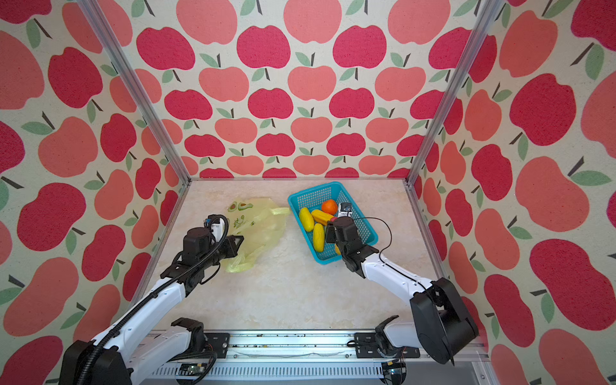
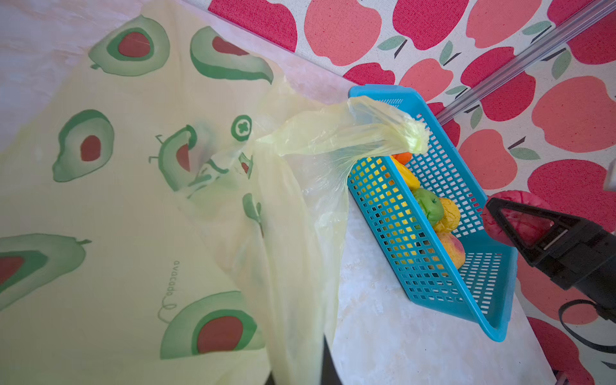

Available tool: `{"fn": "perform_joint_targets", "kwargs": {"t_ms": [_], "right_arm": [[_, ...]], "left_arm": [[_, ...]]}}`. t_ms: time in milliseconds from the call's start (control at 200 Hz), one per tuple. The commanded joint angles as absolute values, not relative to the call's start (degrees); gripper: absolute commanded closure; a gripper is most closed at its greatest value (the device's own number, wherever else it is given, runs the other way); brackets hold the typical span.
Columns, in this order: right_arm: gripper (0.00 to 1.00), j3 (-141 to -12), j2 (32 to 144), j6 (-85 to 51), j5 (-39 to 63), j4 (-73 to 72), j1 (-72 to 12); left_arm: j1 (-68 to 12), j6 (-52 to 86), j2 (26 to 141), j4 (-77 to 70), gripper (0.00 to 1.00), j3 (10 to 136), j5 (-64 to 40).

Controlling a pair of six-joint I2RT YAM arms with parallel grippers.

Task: Untie the knot of the plastic bag and take out the fruit
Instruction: Place the fruit in the basket.

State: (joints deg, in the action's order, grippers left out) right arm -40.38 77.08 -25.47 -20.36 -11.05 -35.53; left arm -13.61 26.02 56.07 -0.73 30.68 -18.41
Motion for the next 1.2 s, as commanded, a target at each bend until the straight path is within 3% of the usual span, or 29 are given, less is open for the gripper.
{"fn": "perform_joint_targets", "kwargs": {"t_ms": [0,235,420,555,665,935,1196], "right_arm": [[0.67,-38.8,79.0,-30.2,-14.1,-9.4,-35.9],[0.57,-38.0,81.5,-31.6,-11.4,-9.7,-36.4],[0.39,-38.8,82.1,-31.1,-11.5,-8.8,-36.7],[0.16,-38.4,79.2,-30.4,-12.7,-7.5,-36.7],[0.07,-38.3,76.3,-29.6,-14.5,-6.4,-36.7],[0.01,-41.6,61.5,-28.5,-20.6,6.6,-36.5],[0.01,-50.7,48.2,-33.3,-37.3,23.7,-31.4]], "left_arm": [[-13.2,25.4,57.1,-2.2,1.0,30.1,-19.2],[-13.0,25.4,58.4,-2.7,1.0,30.1,-19.3],[-12.9,25.3,60.2,-2.8,1.0,30.7,-20.5],[-12.9,25.1,61.1,-3.3,1.0,30.9,-21.1],[-12.9,25.0,62.1,-3.4,1.0,31.5,-22.7],[-13.6,26.0,68.9,-6.1,1.0,33.0,-29.1],[-17.6,26.1,75.8,-6.0,1.0,37.1,-30.9]]}}
